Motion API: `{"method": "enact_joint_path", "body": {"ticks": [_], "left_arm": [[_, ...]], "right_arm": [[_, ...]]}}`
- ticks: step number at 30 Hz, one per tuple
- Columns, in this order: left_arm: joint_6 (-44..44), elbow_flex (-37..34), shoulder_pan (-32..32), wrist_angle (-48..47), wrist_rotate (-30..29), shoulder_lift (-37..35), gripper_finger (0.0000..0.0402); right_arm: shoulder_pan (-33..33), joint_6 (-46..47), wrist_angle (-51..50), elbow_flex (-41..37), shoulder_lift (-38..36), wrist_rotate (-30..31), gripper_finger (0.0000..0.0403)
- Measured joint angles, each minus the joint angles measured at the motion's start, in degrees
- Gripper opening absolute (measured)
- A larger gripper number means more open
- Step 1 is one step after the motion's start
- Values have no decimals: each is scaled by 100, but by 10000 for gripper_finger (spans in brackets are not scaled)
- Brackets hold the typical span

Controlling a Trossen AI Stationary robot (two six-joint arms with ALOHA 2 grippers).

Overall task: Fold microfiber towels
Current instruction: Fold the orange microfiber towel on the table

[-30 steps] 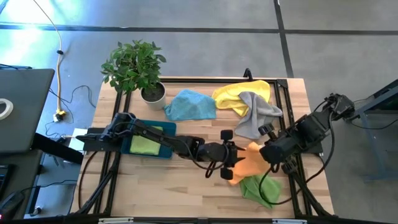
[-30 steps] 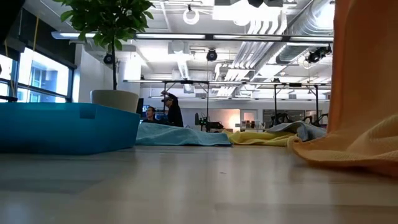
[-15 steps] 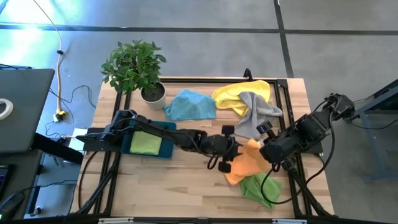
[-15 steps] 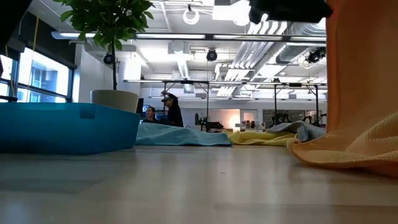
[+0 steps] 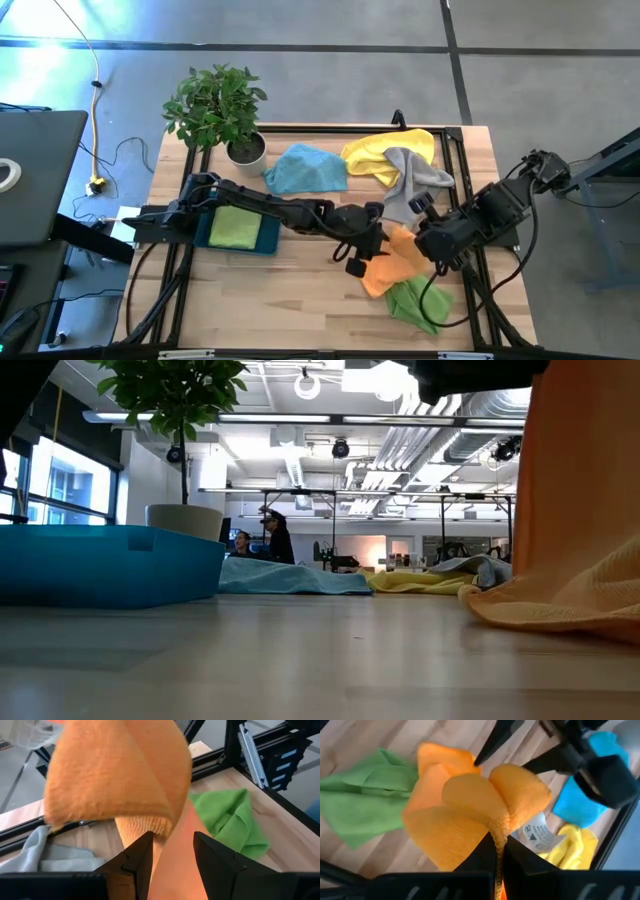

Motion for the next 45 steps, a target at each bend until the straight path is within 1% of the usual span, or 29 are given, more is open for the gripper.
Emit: {"method": "enact_joint_path", "body": {"ticks": [5,10,12,15,16,20,24,30,37,40,45], "left_arm": [[-2,0,3,1,-65,0,132],[0,0,-24,-36,-88,0,132],[4,0,-31,-62,-322,0,132],[89,0,-32,-68,-1013,2,132],[65,0,-11,-69,-1089,2,132],[-292,0,56,-245,-644,2,132],[-308,-1,26,-542,-763,7,132],[-550,-2,35,-373,-631,7,132],[-881,2,16,-426,-590,59,132],[-996,-6,21,-687,-350,124,131],[-1017,-5,-12,-683,-143,366,131]], "right_arm": [[0,-303,474,0,0,45,0],[0,-292,575,0,0,45,0],[0,-248,647,0,0,45,0],[0,-107,739,0,0,47,0],[0,-37,737,0,0,63,0],[0,236,712,26,0,473,0],[0,368,711,244,-2,540,0],[2,748,727,747,-4,781,0],[4,752,695,1174,-4,799,0],[4,751,637,1225,-4,799,0],[4,721,630,1233,-2,791,0]]}}
